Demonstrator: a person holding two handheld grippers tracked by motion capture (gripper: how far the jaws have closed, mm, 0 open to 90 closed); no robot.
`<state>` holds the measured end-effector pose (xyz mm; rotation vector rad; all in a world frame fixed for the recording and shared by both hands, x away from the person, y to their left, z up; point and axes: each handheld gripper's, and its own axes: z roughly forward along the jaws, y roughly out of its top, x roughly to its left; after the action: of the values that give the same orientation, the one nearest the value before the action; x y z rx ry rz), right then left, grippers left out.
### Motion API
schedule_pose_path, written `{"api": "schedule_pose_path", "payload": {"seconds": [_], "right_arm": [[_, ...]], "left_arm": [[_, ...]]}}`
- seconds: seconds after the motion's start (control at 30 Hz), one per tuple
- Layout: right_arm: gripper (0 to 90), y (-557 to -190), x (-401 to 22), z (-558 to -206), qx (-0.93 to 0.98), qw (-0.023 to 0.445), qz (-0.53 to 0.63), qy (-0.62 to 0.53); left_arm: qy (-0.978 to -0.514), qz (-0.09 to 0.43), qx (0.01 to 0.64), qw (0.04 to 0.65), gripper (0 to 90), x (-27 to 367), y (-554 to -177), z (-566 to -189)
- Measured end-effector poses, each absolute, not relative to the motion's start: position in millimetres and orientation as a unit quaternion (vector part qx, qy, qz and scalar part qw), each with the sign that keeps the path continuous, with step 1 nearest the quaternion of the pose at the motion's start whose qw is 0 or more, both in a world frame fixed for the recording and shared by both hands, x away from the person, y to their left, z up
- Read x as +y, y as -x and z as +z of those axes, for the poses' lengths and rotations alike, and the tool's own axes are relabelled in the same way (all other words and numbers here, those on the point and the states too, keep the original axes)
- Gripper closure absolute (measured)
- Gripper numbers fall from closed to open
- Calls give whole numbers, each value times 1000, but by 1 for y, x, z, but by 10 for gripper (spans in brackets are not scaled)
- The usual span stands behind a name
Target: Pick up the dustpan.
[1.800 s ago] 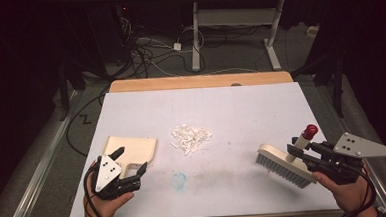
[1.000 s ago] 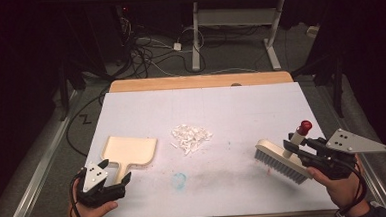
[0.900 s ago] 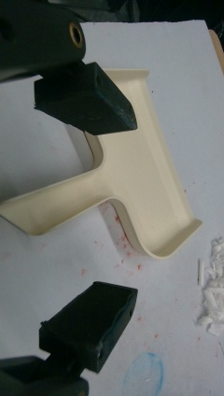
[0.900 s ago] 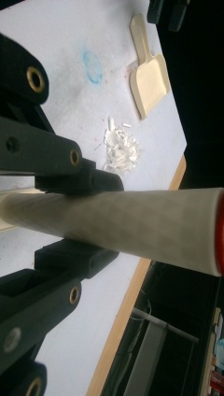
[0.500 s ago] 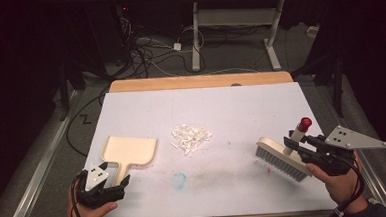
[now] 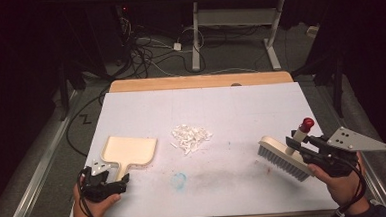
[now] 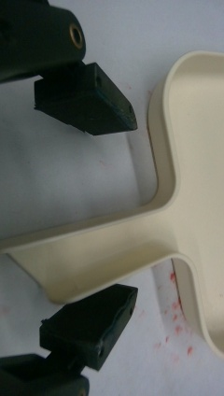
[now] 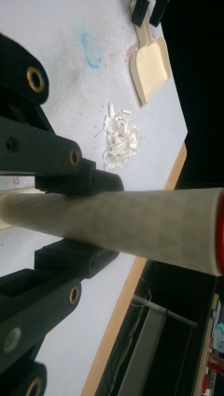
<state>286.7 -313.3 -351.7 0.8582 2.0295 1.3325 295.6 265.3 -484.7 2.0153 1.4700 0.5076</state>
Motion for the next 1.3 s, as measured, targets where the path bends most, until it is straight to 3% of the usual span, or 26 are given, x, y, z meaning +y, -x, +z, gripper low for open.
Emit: {"api": "schedule_pose_path", "payload": {"seconds": [0.23,0.47,0.9,1.3], "right_arm": [[707,-287,-313,-352,757,277,498,-320],[707,-288,-313,-352,758,272,497,-323],[707,-289,-310,-355,765,263,492,-320],[707,-295,-311,-354,765,262,494,-321]], "left_arm": [[-751,191,558,297,175,262,-304,-485],[-738,193,579,286,255,257,-308,-484],[-731,192,589,285,623,258,-312,-480],[-763,184,556,273,630,263,-317,-474]]}}
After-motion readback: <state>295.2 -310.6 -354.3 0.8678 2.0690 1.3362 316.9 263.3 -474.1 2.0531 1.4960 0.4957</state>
